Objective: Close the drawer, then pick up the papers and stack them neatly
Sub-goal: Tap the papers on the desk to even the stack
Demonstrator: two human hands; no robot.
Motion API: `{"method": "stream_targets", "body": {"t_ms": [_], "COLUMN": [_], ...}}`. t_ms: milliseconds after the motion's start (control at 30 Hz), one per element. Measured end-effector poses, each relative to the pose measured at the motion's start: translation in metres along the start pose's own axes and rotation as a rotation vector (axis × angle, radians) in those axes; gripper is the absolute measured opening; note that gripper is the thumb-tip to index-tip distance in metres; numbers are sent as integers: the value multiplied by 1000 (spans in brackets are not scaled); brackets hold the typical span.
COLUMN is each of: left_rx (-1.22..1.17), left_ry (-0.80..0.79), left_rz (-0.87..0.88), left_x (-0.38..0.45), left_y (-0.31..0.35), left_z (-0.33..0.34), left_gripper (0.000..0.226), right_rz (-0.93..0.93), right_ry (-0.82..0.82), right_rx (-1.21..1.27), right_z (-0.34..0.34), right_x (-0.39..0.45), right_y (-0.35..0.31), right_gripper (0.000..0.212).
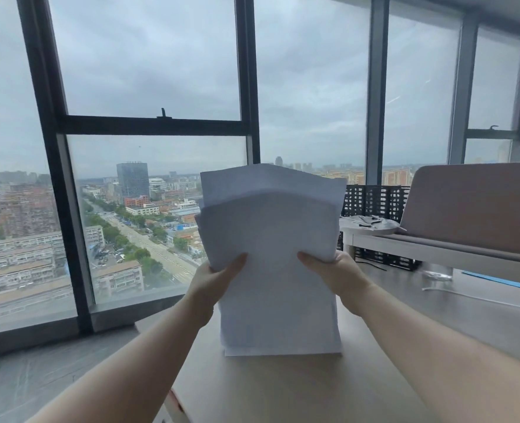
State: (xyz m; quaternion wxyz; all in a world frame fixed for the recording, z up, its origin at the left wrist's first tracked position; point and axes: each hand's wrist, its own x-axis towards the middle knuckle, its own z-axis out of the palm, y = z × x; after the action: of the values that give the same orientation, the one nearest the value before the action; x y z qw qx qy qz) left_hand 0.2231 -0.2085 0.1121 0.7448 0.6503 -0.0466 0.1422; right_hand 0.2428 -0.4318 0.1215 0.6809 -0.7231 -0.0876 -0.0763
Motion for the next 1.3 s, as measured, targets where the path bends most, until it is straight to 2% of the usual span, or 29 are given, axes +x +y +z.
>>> {"method": "stream_targets", "body": {"t_ms": [67, 133, 267, 400, 467, 633, 733, 767, 833, 900, 933, 1000, 1100, 1167, 1233, 1300], "left_rx": [-46, -68, -90, -15, 35, 115, 204, 234, 259, 184, 132, 66, 79, 105, 101, 102], "left_ry": [47, 88, -11, -42, -81, -78, -118, -120, -76, -20, -6, -8, -24, -11, -13, -42], "left_rz": [60, 128, 186, 46, 21, 63, 3, -36, -53, 8, 44, 94, 132, 141, 158, 200], "left_x": [3, 11, 26, 24, 23, 37, 45, 46, 46, 47, 49, 53, 60, 63, 64, 65], "left_y": [4, 16, 30, 6, -4, -4, -22, -31, -41, -40, -36, -30, -31, -34, -34, -31], "left_z": [4, 8, 8, 8, 8, 15, 11, 10, 13, 20, 24, 31, 35, 36, 34, 34], "left_gripper": [32, 22, 44, 60, 60, 42, 60, 59, 35, 7, 4, 17, 54, 73, 75, 63], "right_rz": [-63, -132, -185, -98, -83, -76, -8, 13, 40, 37, 26, -7, -58, -92, -149, -220], "right_ry": [37, 66, 24, 32, 36, 92, 36, 21, 25, 73, 102, 135, 152, 175, 200, 204], "right_rx": [48, 93, 128, -22, 10, 2, -60, -76, -61, -8, 23, 51, 70, 120, 126, 76], "right_z": [4, 5, -5, -17, -20, -23, -28, -29, -30, -29, -29, -32, -40, -43, -40, -37], "right_x": [0, 3, 10, 10, 9, 26, 29, 28, 27, 29, 31, 36, 36, 36, 40, 45], "right_y": [-8, -26, -50, -28, -17, -15, -8, -3, 8, 10, 8, 3, 0, 1, 0, -1], "right_gripper": [23, 14, 28, 50, 45, 44, 39, 36, 32, 24, 22, 29, 44, 62, 85, 87]}}
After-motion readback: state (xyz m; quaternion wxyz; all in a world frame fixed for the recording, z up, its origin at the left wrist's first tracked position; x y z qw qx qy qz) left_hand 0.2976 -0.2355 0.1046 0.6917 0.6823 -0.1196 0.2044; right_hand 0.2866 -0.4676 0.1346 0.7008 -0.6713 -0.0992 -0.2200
